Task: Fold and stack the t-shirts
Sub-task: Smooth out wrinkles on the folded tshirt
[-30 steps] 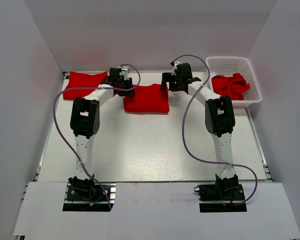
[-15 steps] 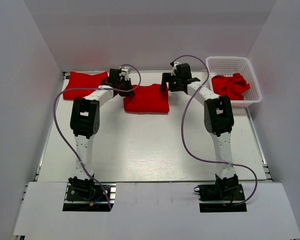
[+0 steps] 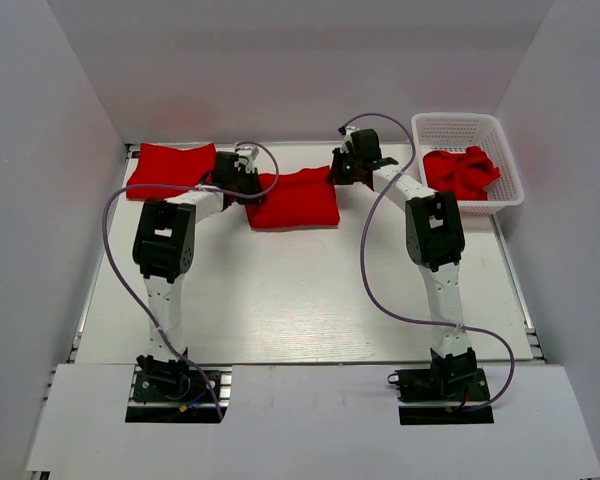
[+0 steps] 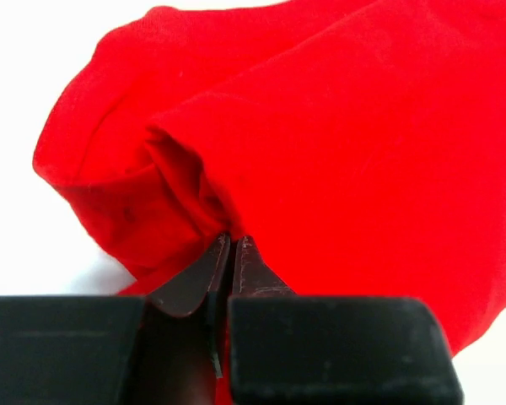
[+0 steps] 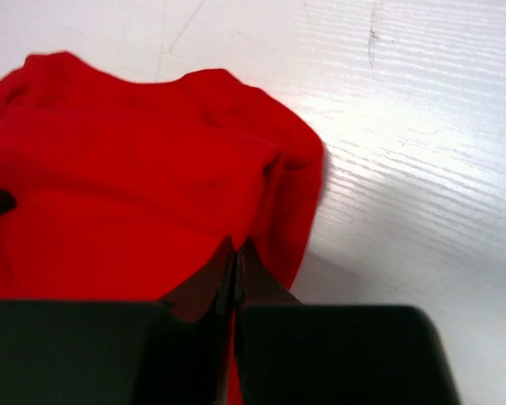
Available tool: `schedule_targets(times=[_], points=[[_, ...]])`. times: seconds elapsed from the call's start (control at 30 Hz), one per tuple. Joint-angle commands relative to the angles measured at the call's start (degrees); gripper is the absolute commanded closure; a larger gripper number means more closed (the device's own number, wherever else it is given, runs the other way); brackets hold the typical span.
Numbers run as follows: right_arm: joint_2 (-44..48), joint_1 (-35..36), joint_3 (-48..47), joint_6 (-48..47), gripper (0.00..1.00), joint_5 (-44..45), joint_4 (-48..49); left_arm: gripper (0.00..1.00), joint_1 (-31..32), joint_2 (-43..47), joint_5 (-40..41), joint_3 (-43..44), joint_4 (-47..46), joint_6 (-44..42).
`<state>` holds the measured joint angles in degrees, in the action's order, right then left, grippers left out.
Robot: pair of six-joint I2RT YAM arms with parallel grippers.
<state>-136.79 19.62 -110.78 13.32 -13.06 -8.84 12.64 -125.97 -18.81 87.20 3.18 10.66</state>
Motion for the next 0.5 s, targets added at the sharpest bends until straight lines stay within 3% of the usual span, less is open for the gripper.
schedule_targets(times=[0.0, 0.47], points=[[4.2, -0.2, 1.3, -0.6, 1.00, -1.0, 4.4, 1.00, -1.3, 10.2, 5.0, -3.5, -7.2, 1.0], [7.2, -0.1, 1.6, -0.9, 1.00, -2.2, 7.3, 1.00, -2.4, 18.4, 12.5, -8.8, -9.7, 0.5]])
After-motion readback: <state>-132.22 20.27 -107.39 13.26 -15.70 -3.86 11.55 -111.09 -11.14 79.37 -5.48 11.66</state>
